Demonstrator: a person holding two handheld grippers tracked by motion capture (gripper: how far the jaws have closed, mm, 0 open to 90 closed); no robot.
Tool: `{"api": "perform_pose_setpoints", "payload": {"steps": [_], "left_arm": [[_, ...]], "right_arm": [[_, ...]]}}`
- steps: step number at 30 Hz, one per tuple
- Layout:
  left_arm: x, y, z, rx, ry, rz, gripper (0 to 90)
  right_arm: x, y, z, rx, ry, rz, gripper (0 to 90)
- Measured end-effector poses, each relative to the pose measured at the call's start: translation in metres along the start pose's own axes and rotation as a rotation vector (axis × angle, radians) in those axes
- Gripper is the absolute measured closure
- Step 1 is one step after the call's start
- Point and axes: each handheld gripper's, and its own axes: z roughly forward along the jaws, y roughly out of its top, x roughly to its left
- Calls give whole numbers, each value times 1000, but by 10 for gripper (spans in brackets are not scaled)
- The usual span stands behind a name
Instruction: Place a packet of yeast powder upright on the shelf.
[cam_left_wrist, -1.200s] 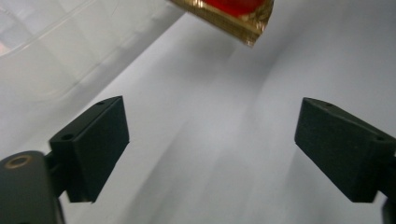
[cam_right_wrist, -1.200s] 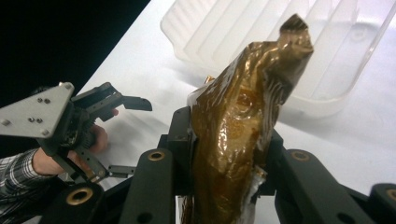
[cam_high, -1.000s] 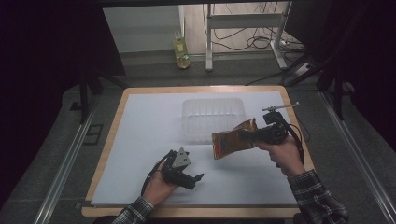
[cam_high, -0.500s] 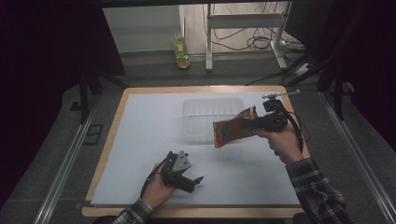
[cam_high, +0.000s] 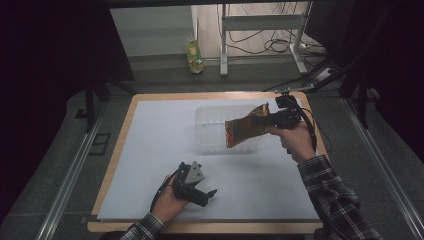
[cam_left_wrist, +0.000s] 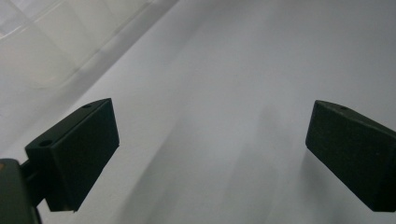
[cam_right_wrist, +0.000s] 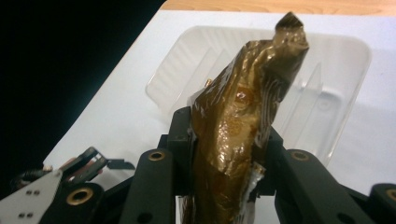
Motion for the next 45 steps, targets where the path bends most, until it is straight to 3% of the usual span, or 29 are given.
{"api": "perform_pose_setpoints", "payload": {"steps": [17,27,37,45], "left_arm": [[0,0,1,4,-4,4,29],[0,0,1,7,-3,9,30],[0,0,1,5,-3,10,31],[-1,0,1,8,-4,14,31]], "right_arm": [[-12,29,12,-11,-93,19,678],[-13,43,37,23,-168,8,678],[-13,52,59,30,-186,15,676],[-11,56,71,11,-172,28,675]]}}
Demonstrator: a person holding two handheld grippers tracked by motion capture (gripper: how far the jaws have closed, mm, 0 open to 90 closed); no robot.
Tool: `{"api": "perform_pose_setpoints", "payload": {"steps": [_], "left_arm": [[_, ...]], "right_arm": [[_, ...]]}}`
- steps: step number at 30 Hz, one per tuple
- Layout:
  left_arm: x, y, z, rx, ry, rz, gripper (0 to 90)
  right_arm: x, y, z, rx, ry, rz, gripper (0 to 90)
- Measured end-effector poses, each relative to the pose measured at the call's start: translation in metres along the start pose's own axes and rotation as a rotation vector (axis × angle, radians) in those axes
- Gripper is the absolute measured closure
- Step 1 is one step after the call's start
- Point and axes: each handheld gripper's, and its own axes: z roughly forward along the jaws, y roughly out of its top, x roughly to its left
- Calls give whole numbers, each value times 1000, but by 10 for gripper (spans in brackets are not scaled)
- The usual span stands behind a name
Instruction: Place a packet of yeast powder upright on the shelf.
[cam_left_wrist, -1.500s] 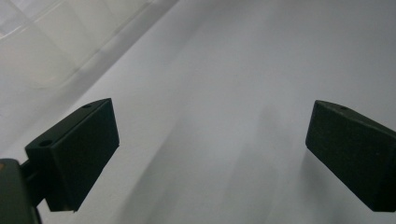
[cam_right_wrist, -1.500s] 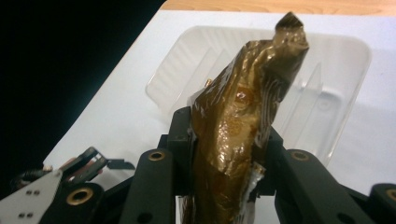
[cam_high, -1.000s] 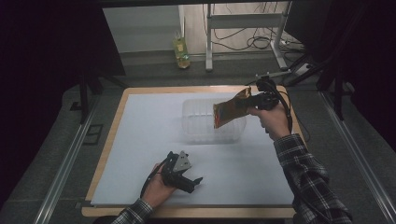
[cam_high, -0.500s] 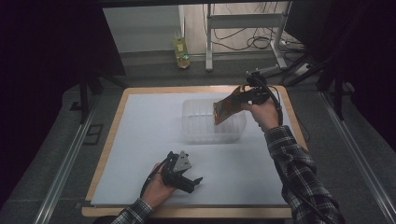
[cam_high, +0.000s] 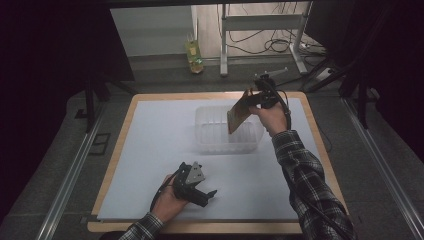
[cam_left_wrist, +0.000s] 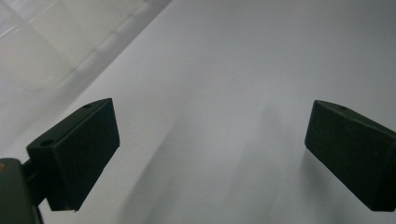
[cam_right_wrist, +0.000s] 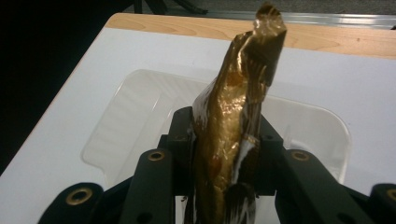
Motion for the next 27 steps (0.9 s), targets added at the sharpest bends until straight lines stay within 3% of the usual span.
{"api": "perform_pose_setpoints", "payload": {"steps": [10,27], "left_arm": [[0,0,0,-1,-1,0,31],[-1,0,1,2,-5,4,31]], "right_arm": [[1,4,13,-17,12,34,676],[10,-3,37,-5,-5,26,676]]}}
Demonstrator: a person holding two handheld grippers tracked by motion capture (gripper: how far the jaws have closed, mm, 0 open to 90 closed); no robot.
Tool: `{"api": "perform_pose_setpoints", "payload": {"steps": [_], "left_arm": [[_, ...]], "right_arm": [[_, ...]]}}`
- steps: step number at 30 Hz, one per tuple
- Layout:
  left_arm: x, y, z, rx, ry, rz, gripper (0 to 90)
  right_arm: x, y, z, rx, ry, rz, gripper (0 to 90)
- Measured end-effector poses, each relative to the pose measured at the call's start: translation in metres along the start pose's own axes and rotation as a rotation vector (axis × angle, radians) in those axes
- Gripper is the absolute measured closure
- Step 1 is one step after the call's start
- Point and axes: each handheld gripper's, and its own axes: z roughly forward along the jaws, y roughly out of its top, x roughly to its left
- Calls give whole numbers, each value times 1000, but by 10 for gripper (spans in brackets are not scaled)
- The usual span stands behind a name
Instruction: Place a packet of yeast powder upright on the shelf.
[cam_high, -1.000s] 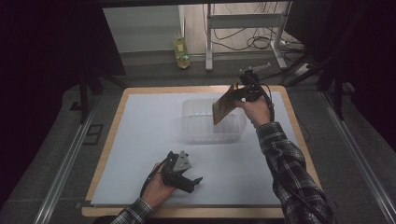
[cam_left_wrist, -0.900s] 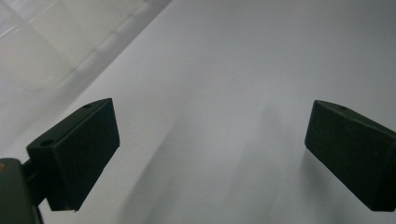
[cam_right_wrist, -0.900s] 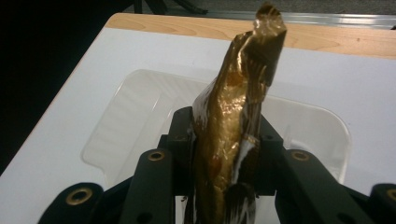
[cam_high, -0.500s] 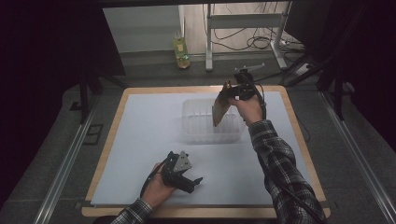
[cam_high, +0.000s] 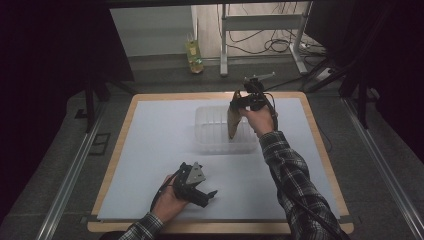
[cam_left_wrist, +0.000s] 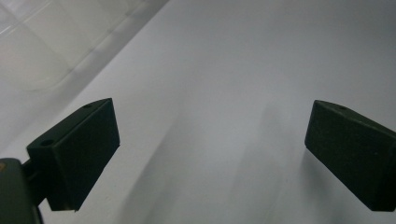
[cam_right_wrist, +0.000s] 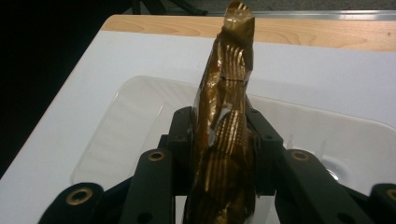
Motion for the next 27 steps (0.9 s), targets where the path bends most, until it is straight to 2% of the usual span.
{"api": "perform_pose_setpoints", "payload": {"steps": [16,27], "left_arm": [[-1,0,1,6,-6,1,32],[-2,0,2,10,-9,3,31]], "right_arm": [[2,-9,11,-1,-13,-12,675],[-2,-18,11,-23,-2,-18,669]]}}
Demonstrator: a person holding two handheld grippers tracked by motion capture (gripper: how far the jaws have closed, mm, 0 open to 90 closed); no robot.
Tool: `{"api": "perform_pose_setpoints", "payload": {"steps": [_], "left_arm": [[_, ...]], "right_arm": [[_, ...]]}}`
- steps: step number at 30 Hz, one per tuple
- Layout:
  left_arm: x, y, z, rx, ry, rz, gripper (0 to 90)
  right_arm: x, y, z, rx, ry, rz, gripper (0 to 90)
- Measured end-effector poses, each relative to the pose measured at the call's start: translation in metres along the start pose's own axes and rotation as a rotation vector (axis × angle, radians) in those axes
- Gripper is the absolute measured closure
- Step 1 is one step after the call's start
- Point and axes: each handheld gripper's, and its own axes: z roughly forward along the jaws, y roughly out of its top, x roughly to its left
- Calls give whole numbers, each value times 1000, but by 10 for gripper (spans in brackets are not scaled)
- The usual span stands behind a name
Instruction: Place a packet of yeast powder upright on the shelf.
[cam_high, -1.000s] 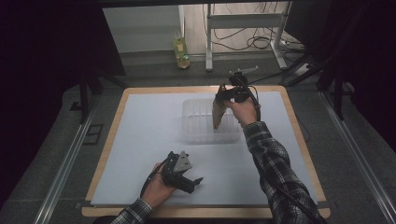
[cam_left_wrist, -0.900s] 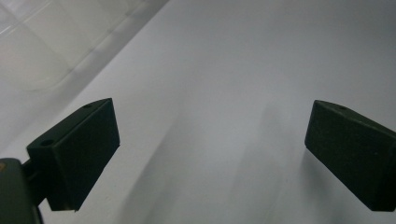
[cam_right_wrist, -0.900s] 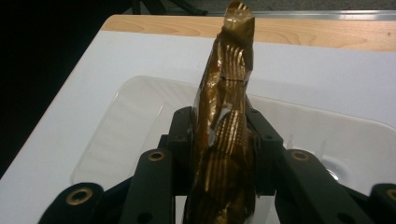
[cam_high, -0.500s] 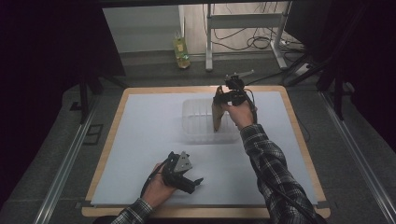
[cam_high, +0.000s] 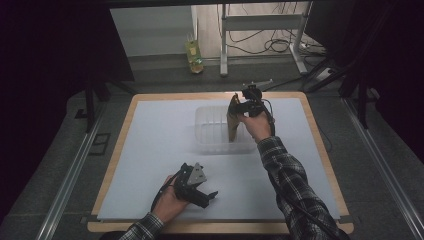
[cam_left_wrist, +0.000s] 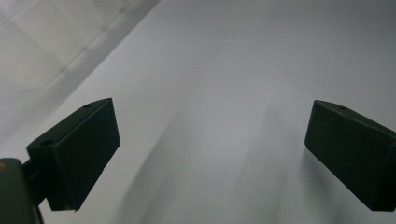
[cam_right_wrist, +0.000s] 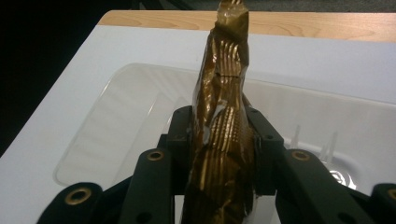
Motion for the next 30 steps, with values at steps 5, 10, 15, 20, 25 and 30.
{"api": "perform_pose_setpoints", "payload": {"steps": [5,10,15,20,25,30], "left_arm": [[0,0,0,2,0,1,31],[0,0,1,2,-1,0,32],[1,0,0,1,-1,0,31],[0,0,0,0,-2,-2,31],[1,0,0,-8,-7,-11,31],[2,0,-1,-6,-14,-17,33]], "right_arm": [[-5,-4,-3,-10,7,-18,648],[0,-5,0,12,-34,-79,550],[5,-4,1,26,-61,-140,455],[4,-6,0,30,-63,-177,393],[5,-8,-4,26,-44,-211,336],[8,-10,-8,24,-44,-255,311]]}}
